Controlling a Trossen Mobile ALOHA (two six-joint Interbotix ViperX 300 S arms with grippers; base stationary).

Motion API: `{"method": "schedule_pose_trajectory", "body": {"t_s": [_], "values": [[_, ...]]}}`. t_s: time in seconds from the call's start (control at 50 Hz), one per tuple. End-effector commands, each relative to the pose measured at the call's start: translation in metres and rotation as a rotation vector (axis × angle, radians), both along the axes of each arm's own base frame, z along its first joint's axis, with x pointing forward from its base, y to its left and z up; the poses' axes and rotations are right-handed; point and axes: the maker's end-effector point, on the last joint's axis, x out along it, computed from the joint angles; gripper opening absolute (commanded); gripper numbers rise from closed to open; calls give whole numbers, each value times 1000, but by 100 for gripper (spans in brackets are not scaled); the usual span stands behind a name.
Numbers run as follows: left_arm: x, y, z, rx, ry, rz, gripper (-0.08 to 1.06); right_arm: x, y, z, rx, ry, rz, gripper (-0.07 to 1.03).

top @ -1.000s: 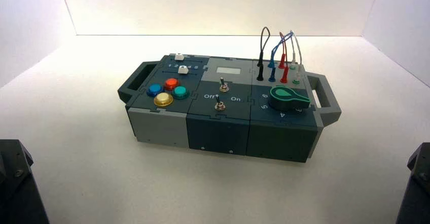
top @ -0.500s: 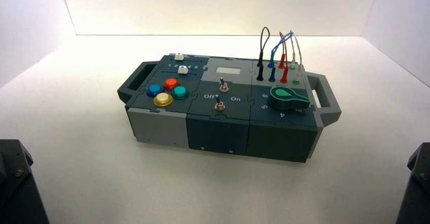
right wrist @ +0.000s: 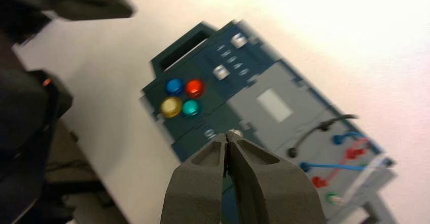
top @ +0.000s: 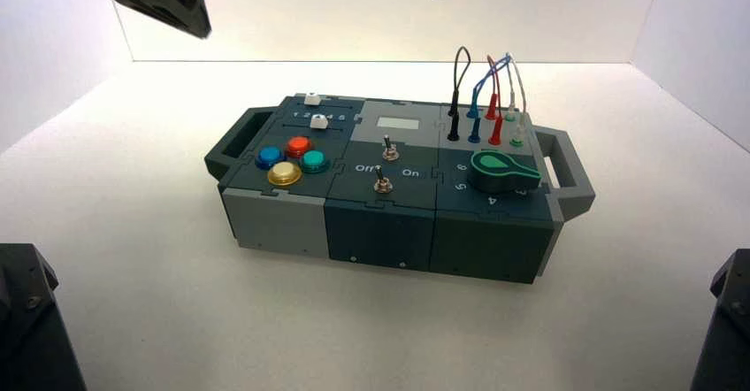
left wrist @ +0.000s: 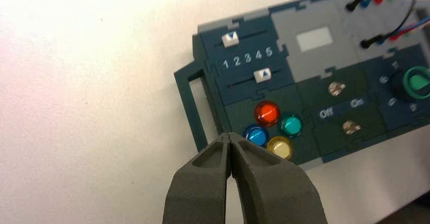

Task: Flip the bottom switch on with the right gripper.

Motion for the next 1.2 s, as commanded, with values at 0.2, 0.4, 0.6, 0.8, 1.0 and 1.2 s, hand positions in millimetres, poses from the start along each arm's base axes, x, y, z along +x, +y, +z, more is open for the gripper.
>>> {"method": "schedule_pose_trajectory", "body": {"t_s": [0.2,0.4,0.6,0.8,1.0,1.2], "values": [[22,-11,-42,93,142,-60,-3,-10,16,5,48,48,15,-2],[40,-18,-59,128,190,-78,-3,-19,25,6,60,68,45,-2],[53,-23,-78,154,236,-94,-3,-28,32,0,54,105,66,-2],[58,-26,-94,172,267,-105,-3,-31,36,-9,24,142,76,-2],[67,-37,-87,158,233,-122,-3,-29,51,-17,-4,163,95,-2],[70,-40,-93,163,238,-130,-3,-30,67,-23,-38,187,126,-2]]}}
